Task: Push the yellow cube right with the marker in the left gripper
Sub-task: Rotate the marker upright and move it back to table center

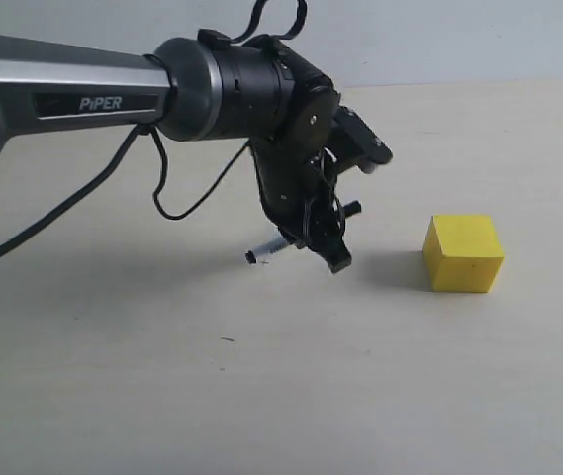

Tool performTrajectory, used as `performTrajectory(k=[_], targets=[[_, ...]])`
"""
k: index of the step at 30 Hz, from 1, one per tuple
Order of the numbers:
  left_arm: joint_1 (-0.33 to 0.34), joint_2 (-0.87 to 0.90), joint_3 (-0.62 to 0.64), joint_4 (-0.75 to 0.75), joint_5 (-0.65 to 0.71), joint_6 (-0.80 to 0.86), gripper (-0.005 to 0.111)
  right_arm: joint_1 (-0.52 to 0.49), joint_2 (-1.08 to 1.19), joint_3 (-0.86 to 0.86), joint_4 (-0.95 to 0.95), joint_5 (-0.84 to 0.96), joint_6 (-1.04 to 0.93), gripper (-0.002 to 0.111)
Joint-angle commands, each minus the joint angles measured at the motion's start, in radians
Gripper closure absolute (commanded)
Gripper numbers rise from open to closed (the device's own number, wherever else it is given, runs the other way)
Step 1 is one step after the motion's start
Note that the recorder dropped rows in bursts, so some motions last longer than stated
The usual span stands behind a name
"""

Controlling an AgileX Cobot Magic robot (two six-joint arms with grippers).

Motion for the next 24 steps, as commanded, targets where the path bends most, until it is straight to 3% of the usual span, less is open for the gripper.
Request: performTrajectory(k=[1,5,9,16,24], targets=[[0.053,-0.038,-0.006,0.041,0.081,-0.421,0.107,0.001,-0.004,0.004,0.000,-0.011,-0.002,0.108],[0.091,-0.034,-0.006,0.010,0.211,-0.704,0.107,0.001,-0.004,0.004,0.000,-0.011,-0.002,0.108],[0.098,-0.034,0.017,-0.001,0.250,-0.802,0.107,0.001,-0.004,0.004,0.000,-0.011,-0.002,0.108],[0.088,-0.034,0.018,-0.120,0.143,-0.881,0.107,0.001,-0.004,0.004,0.000,-0.011,-0.002,0.108],[0.065,-0.003,0.018,-0.116,0.091,-0.963,0.107,0.001,-0.004,0.004,0.000,-0.011,-0.002,0.108]])
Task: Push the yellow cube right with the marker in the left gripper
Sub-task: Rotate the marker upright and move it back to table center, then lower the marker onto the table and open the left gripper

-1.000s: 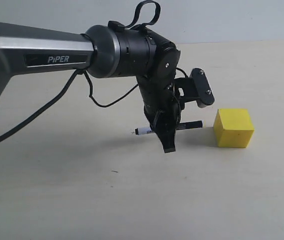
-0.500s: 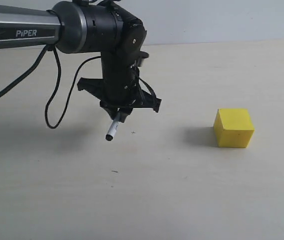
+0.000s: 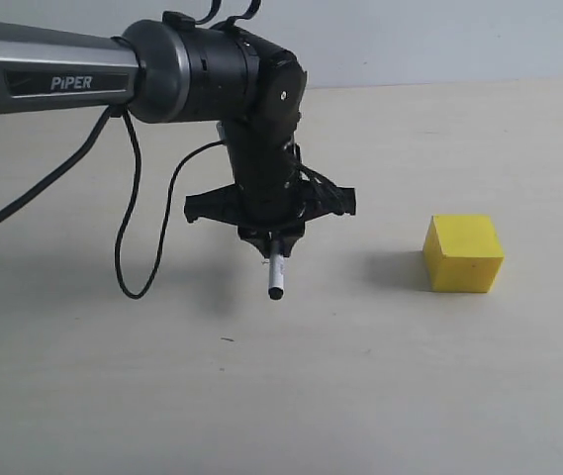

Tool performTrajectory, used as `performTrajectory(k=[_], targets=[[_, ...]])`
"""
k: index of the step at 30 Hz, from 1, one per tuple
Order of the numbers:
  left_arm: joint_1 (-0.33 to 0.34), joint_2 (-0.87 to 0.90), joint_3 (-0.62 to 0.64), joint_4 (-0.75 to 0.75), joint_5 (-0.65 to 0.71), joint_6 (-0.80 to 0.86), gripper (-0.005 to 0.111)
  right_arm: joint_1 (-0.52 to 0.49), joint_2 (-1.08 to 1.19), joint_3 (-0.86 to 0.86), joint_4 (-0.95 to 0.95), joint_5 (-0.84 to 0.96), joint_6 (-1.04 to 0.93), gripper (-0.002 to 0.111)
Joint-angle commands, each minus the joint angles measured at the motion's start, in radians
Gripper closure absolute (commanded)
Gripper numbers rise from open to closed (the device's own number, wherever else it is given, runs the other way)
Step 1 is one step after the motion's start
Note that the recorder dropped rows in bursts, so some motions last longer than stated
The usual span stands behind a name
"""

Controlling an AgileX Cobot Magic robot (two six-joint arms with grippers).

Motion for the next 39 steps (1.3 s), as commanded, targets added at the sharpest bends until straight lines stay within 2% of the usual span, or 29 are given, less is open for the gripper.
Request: performTrajectory(k=[1,5,39], targets=[[-0.001,0.011,0.003,0.011,-0.014,-0.049,0.107,0.001,-0.004,0.004,0.000,-0.011,-0.002,0.108],[-0.001,0.013,0.003,0.067,-0.005,-0.145,0.107,0.001,-0.004,0.004,0.000,-0.011,-0.002,0.108],[-0.016,0.083,0.003,0.057,-0.063,-0.138,0.106,0.001,-0.004,0.004,0.000,-0.011,-0.002,0.108]])
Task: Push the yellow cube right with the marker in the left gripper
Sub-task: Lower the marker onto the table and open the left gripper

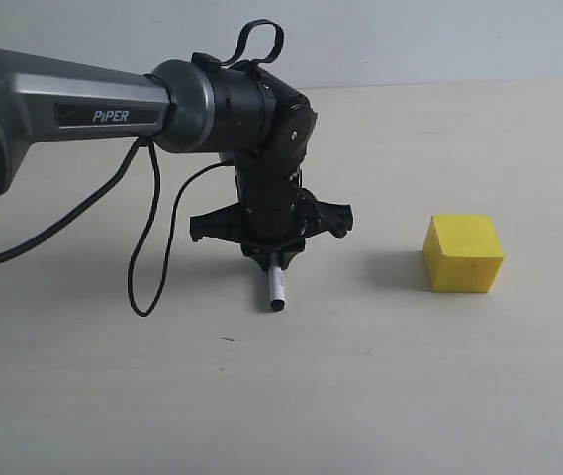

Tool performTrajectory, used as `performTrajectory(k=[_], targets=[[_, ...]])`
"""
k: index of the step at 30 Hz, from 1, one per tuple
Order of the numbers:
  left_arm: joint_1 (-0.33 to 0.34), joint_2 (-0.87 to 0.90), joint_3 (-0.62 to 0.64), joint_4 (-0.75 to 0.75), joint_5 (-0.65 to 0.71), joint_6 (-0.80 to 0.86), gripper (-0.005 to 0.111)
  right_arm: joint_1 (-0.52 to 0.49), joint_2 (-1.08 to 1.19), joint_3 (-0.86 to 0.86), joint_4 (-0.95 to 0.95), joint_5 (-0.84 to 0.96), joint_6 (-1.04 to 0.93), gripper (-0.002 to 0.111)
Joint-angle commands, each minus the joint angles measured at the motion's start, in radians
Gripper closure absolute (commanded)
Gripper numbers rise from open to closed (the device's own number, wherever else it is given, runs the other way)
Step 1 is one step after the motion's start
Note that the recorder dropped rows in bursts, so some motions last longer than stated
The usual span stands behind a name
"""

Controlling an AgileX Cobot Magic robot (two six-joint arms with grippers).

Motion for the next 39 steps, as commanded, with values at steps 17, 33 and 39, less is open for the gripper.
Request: performTrajectory(k=[17,33,39], targets=[[-0.004,0.010,0.001,-0.007,-0.046,0.063,0.051,0.001,-0.004,0.004,0.000,-0.011,-0.002,0.108],[-0.004,-0.061,0.001,0.082,-0.060,0.078,0.032,0.001,-0.004,0.004,0.000,-0.011,-0.002,0.108],[-0.004,-0.127,0.001,0.094,-0.067,0.105,0.032,0.001,-0.004,0.004,0.000,-0.011,-0.002,0.108]])
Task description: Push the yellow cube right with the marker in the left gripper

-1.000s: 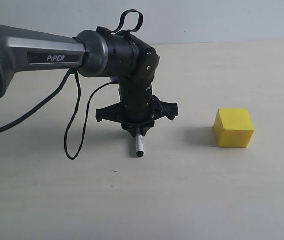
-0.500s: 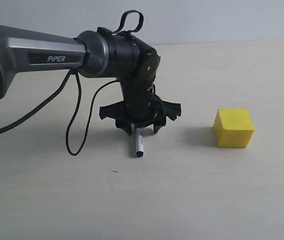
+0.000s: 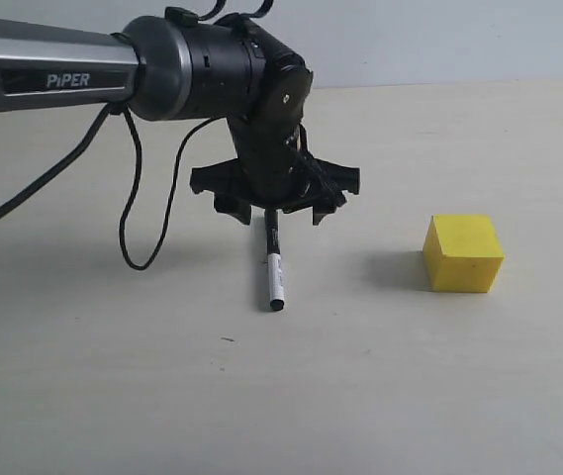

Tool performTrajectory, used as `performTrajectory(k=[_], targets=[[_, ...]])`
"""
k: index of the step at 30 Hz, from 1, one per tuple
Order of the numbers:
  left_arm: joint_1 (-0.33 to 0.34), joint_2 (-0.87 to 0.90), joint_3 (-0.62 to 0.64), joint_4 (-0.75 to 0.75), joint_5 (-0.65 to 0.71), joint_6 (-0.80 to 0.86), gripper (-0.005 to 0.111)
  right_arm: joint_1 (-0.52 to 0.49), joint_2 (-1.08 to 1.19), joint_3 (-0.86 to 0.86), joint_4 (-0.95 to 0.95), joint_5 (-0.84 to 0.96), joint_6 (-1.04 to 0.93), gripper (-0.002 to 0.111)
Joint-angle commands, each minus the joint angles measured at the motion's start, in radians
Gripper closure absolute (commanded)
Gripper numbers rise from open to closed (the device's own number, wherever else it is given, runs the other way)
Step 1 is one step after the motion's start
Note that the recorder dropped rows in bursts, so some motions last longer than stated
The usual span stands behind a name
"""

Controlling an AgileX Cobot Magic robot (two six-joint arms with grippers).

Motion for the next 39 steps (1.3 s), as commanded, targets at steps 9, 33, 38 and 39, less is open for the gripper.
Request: performTrajectory(k=[9,33,38,39], targets=[[-0.006,-0.083,0.001,0.012,-0.018,0.034,0.033,0.001,-0.004,0.004,0.000,-0.011,-0.002,0.108],[-0.006,-0.247,0.105,0.133,-0.243,0.119,0.107,0.001,-0.004,0.004,0.000,-0.011,-0.002,0.108],[-0.006,-0.362,0.352,0.165,-0.538,0.119,0.107,0.001,-0.004,0.004,0.000,-0.011,-0.002,0.108],[-0.006,-0.392,0.410,0.178,-0.605,0.119,0.107,0.001,-0.004,0.004,0.000,-0.011,-0.002,0.108]])
